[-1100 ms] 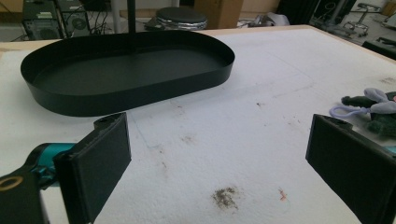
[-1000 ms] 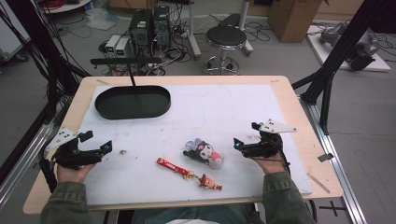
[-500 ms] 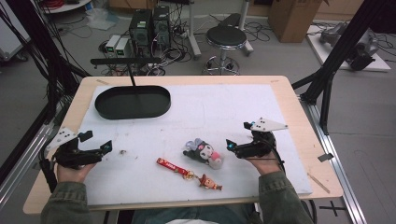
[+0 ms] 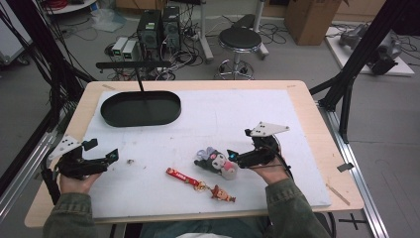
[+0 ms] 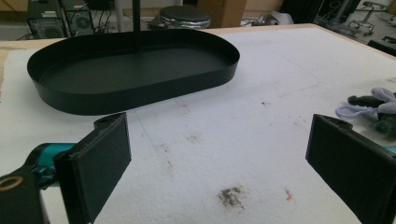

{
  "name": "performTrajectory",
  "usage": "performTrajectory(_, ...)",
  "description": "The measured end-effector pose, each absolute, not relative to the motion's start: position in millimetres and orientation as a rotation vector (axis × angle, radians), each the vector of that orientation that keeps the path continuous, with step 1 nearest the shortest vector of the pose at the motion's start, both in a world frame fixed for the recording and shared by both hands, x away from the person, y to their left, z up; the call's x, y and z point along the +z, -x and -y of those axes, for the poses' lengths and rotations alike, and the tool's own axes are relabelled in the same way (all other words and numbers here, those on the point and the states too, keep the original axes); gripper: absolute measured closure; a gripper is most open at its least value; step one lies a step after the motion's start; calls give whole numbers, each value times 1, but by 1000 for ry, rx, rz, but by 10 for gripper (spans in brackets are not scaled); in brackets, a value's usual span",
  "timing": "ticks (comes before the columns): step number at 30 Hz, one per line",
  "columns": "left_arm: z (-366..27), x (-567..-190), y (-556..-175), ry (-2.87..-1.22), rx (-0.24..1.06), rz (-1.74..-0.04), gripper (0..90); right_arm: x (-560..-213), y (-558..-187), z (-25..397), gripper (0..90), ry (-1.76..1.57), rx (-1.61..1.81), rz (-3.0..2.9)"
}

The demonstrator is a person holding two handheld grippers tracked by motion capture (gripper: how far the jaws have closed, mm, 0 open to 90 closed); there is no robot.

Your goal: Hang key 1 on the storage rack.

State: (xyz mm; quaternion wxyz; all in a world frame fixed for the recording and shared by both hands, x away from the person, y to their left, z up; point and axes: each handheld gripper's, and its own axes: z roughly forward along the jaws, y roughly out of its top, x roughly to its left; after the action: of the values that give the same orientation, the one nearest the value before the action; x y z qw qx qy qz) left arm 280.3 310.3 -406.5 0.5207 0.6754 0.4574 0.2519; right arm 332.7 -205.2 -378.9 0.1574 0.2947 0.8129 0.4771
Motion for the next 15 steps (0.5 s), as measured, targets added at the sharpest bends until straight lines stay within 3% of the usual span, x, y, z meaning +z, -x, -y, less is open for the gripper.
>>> performTrajectory(15,-310,-406,-280,-1623,598,-1098,70,-381,-333,175,8,-807,1325,-2473)
